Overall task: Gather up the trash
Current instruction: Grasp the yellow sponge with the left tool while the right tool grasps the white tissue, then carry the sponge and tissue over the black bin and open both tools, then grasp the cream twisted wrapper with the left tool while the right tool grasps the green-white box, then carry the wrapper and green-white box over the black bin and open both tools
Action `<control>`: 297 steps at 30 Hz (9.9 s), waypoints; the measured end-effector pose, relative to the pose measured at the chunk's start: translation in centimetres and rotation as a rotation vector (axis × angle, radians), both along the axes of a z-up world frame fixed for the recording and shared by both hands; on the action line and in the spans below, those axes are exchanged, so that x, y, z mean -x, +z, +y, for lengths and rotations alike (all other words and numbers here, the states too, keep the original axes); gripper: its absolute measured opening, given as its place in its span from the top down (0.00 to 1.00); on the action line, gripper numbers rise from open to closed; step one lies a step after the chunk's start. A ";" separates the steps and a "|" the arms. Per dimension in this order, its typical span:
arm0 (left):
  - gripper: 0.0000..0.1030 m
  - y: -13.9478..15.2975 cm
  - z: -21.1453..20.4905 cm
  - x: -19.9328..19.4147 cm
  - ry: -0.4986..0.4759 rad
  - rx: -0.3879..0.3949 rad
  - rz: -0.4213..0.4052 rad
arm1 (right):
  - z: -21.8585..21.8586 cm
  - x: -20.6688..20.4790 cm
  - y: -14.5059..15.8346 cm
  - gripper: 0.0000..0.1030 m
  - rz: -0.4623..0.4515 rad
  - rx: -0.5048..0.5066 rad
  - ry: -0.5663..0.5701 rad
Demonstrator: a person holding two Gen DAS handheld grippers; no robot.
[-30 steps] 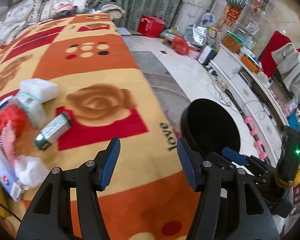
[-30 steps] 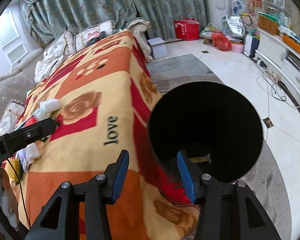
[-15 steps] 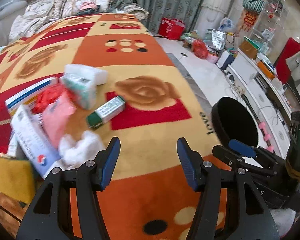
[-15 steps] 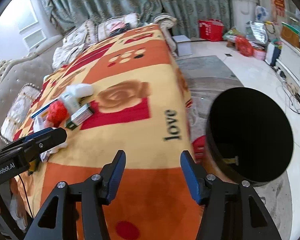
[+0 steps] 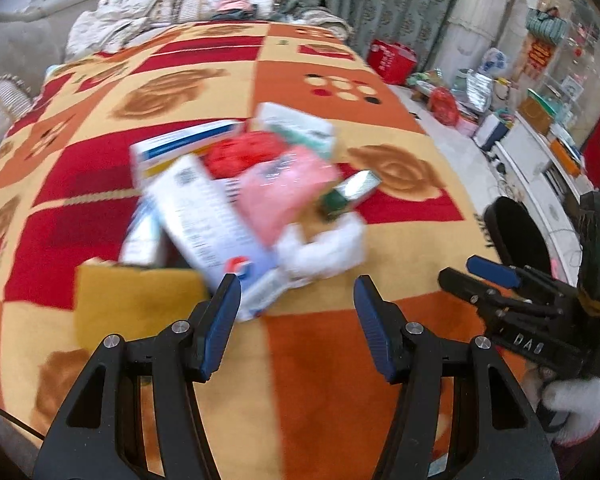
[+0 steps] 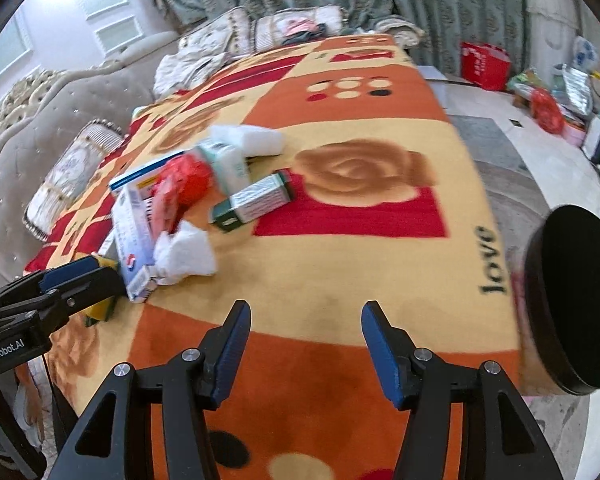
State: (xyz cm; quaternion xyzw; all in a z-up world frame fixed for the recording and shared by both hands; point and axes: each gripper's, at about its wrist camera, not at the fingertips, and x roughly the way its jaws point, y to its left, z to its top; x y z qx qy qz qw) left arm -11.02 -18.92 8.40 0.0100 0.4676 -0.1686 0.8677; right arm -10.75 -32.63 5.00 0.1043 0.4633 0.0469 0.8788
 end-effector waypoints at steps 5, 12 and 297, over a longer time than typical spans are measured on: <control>0.44 -0.2 4.6 0.0 0.082 0.008 0.015 | 3.2 -1.4 -0.5 0.36 0.002 -0.020 0.089; 0.44 -0.2 10.4 -0.3 0.178 0.053 0.034 | 7.0 -4.2 -1.1 0.34 0.009 -0.041 0.165; 0.85 1.3 -25.9 -2.9 -0.466 0.282 0.135 | -22.6 6.9 0.2 0.26 -0.077 0.129 -0.231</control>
